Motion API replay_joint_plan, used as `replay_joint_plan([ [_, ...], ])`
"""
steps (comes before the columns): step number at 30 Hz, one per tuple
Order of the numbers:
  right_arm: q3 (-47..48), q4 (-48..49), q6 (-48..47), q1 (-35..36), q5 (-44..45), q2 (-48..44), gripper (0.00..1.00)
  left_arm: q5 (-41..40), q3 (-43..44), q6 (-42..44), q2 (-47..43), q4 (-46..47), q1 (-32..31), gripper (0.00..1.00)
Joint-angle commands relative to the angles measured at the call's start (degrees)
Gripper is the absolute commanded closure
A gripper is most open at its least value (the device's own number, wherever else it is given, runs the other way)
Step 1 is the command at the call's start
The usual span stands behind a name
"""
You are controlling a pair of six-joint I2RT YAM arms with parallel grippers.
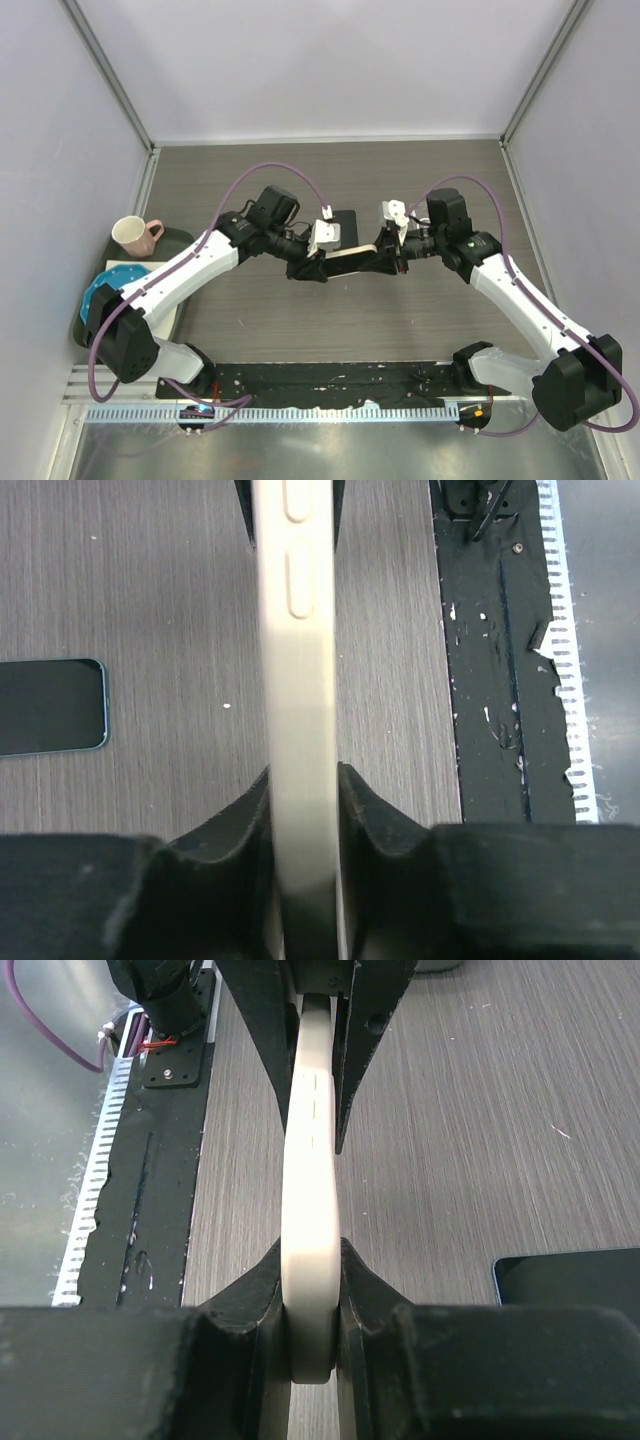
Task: Take the phone out of the phone case
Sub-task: Remove the phone case from the phone.
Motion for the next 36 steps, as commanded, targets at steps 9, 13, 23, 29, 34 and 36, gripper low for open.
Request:
replay_joint_plan([
  [9, 2.3, -2.4, -5.7, -0.1, -1.0, -2.1, 0.99, 1.6, 1.4, 0.3, -0.9, 0.6, -0.2, 0.57],
  [13, 2.7, -2.3, -5.2, -0.1, -1.0, -2.1, 0.99, 2.6, 1.4, 0.3, -0.4, 0.5, -0.2, 0.59],
  [23, 2.6, 2.0, -1.4, -0.1, -1.7, -1.9, 0.99, 3.2, 1.8, 0.8, 1.3, -0.4, -0.2, 0.73],
  [29, 2.0, 1.6, -1.6, -0.2, -1.1, -1.6, 0.99, 3.1, 2.0, 0.8, 1.3, -0.5, -0.2, 1.0],
  [34, 3.4, 0.6, 0.1, -0.6, 1.1, -1.0, 0.78, 3.9, 1.5, 2.2, 0.1, -1.2, -0.2, 1.0],
  [36, 4.2, -0.1, 1.4, -1.5, 0.8, -1.7, 0.56, 6.0, 1.4, 4.0, -1.0, -2.3, 0.0, 1.0],
])
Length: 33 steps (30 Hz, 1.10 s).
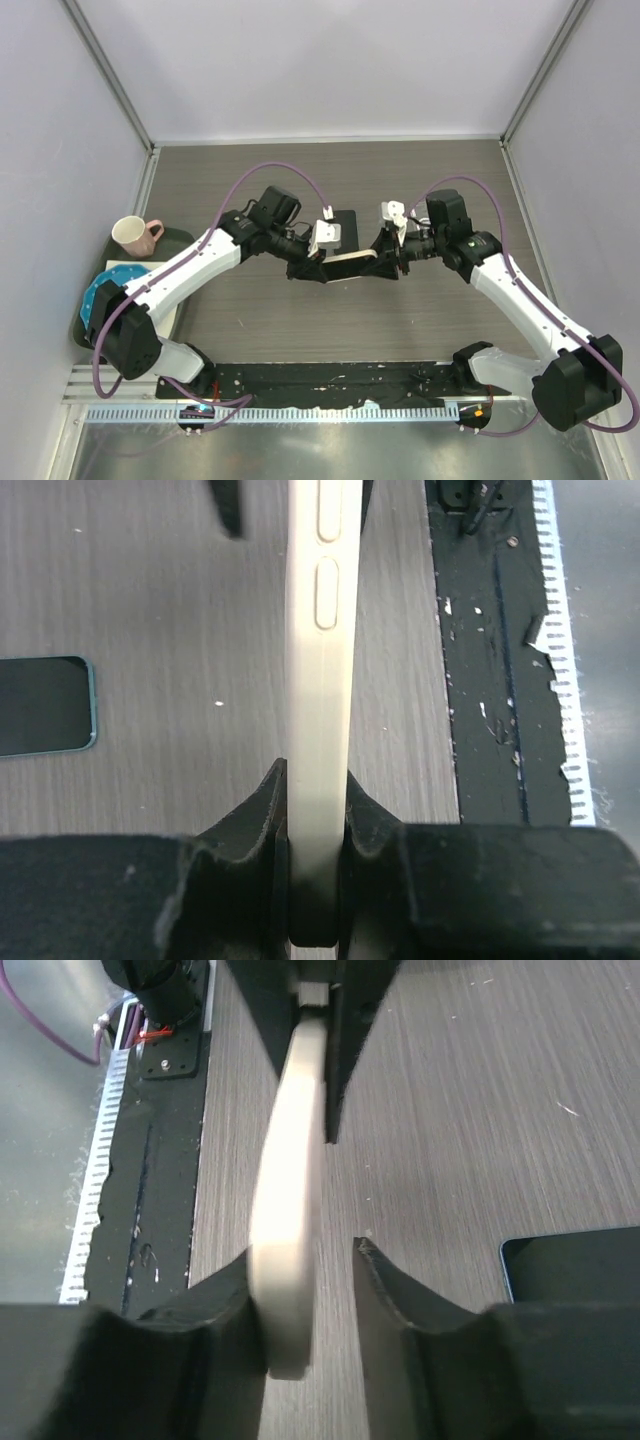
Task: Take the phone out of the phone case
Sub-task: Remove the phone case from the phone.
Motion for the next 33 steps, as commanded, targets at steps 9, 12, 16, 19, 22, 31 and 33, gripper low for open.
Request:
replay_joint_plan([
  [9, 8.0, -7.3, -1.3, -3.6, -6.6, -4.0, 0.38, 17.9, 2.3, 8.1, -5.4, -6.9, 3.9, 1.0],
  [12, 8.1, -10.2, -3.8, -4.2, -6.8, -4.5, 0.4, 18.1, 2.7, 8.6, -5.4, -7.6, 4.4, 1.0],
  [16, 7.2, -11.2, -5.3, -4.3, -8.8, -4.4, 0.51, 18.8, 2.5, 7.5, -5.5, -6.6, 4.9, 1.0],
  [19, 8.0, -13.1, -6.9, -4.4, -9.8, -4.2, 0.58, 20.3, 2.4, 7.3, -5.2, -6.5, 5.7, 1.0],
  [22, 8.8, -17.5, -10.3, -4.4, -10.4, -3.6, 0.61, 22.0, 2.5, 6.9, -5.0, -6.5, 6.5, 1.0],
  [31, 11.1, -21.1, -12.6, -4.3, -13.9, -2.0, 0.64, 22.5, 2.4, 7.0, -4.5, -6.8, 7.0, 1.0],
  [33, 11.8, -21.0, -11.3, -4.4, -14.4, -2.0, 0.63, 20.9, 2.1, 6.1, -4.2, -5.9, 7.0, 1.0],
])
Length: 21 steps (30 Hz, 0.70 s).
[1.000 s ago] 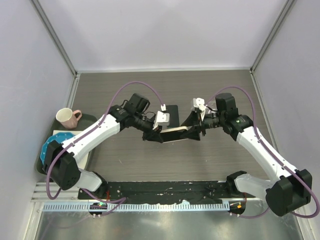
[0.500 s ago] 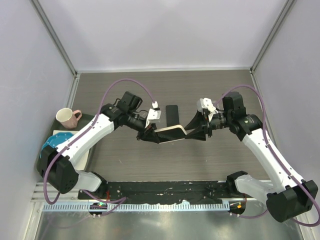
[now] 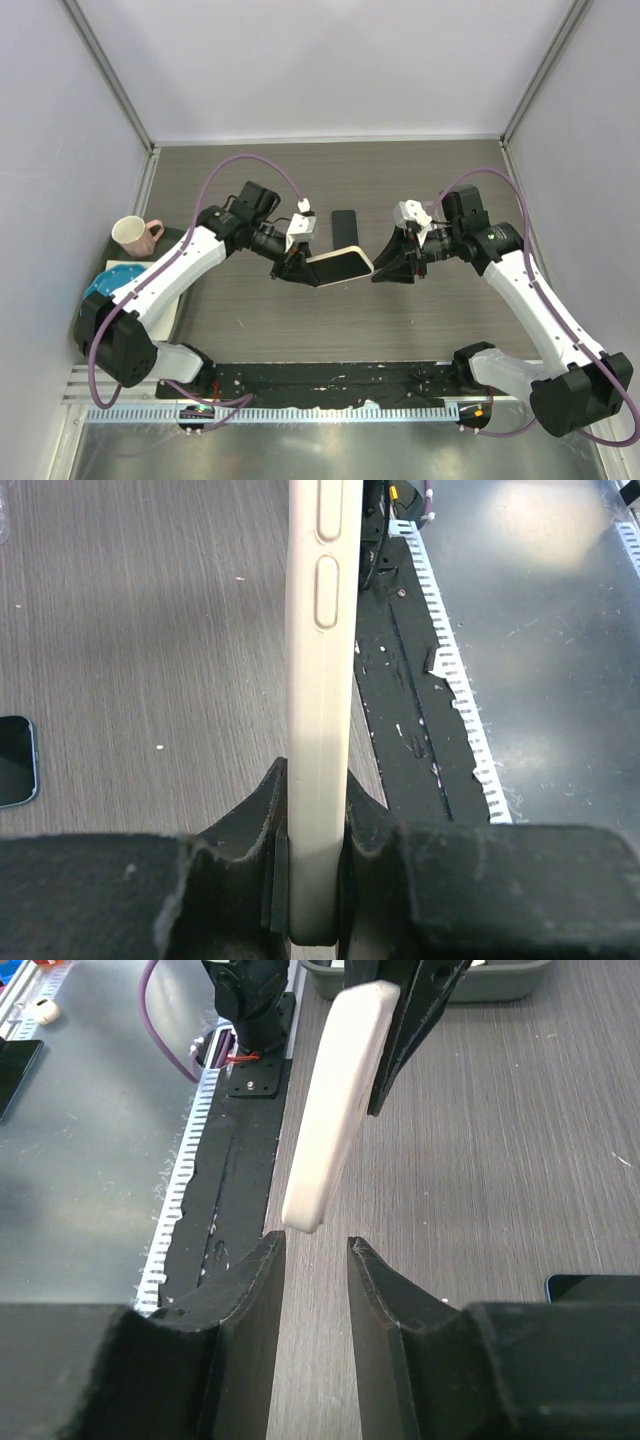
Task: Take the phone out of the phone case
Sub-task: Remove the phone case from the phone.
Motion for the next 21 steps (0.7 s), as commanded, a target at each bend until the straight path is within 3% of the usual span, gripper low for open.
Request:
replay_joint_plan([
  [1, 4.6, -0.5, 0.6, -0.3, -3.8, -0.1, 0.62, 2.4, 2.0, -0.5, -1.1, 2.2, 0.2, 1.0],
  [4, 5.8, -0.4, 2.2, -0.2, -4.0, -0.3, 0.57, 0.1, 0.5, -2.9, -1.4, 5.6, 0.2, 1.0],
  [7, 5.6, 0.0, 1.8, -0.2, -3.9, -1.2, 0.59, -0.7, -0.1, -4.1, -1.5, 7.2, 0.2, 1.0],
  [15, 3.7, 1.5, 1.0, -0.3, -5.3, -0.1, 0.76, 1.8, 0.8, -4.5, -1.4, 6.6, 0.2, 1.0],
  [21, 4.1, 1.4, 0.1, -0.2, -9.6, -0.1, 0.83, 6.8, 2.7, 3.7, -1.4, -1.9, 0.2, 1.0],
])
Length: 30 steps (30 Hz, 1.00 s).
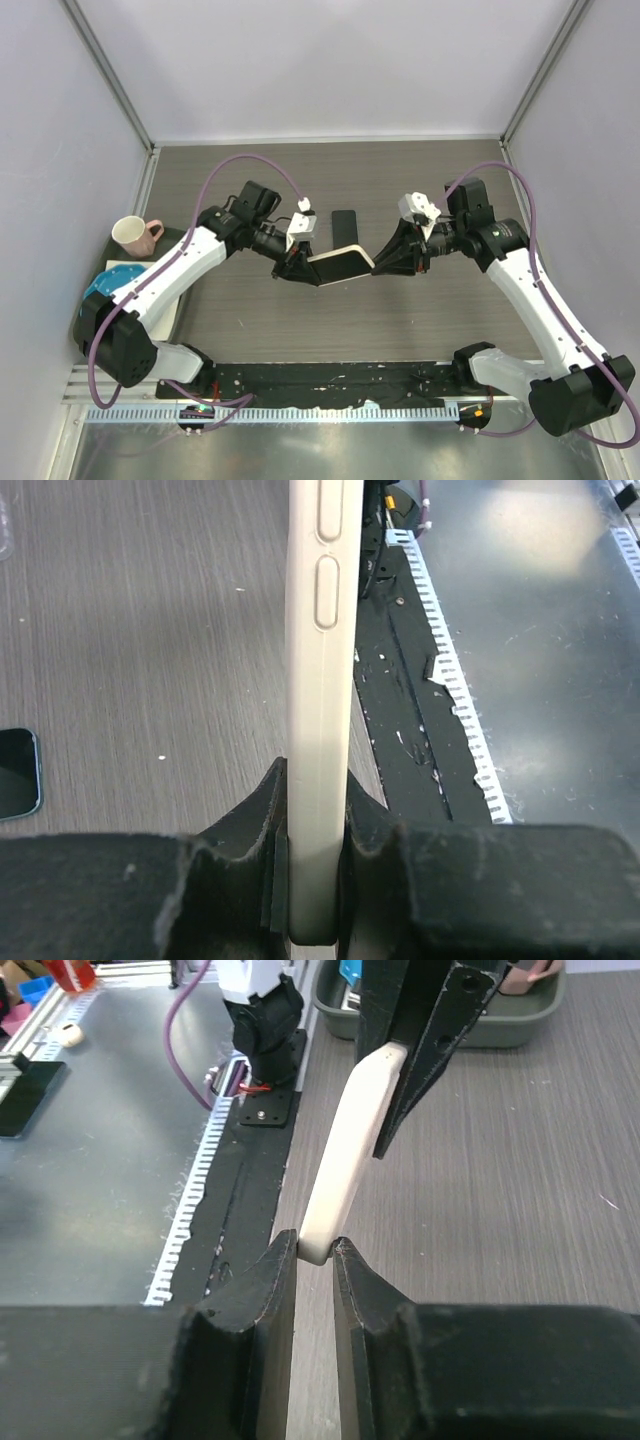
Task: Take the phone out of the phone case
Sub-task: Remove the phone case from the phone.
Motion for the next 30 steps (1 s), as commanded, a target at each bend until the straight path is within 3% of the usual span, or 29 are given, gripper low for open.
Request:
replay_joint_plan([
  [1, 0.7, 0.9, -1.4, 0.2, -7.8, -0.4, 0.83, 7.6, 3.2, 6.7, -1.4, -5.6, 0.3, 1.0],
  [3, 0.8, 0.9, -1.2, 0.2, -9.6, -0.5, 0.86, 9.3, 3.9, 11.2, -1.3, -9.3, 0.3, 1.0],
  [12, -1.2, 5.7, 2.7, 2.8, -11.6, -1.8, 0.99, 9.2, 3.9, 12.3, -1.2, -9.8, 0.2, 1.0],
  [15, -0.5, 5.7, 2.5, 4.1, -11.5, -1.2, 0.99, 9.3, 5.3, 15.5, -0.7, -12.2, -0.3, 1.0],
  [19, -0.3, 5.8, 1.7, 4.7, -11.5, -0.6, 0.99, 8.7, 9.2, 26.8, 1.5, -24.6, -2.3, 1.0],
  [30, -0.6, 6.7, 1.1, 4.9, -10.3, -0.1, 0.99, 9.8, 13.4, 36.1, 1.7, -35.1, -7.2, 1.0],
])
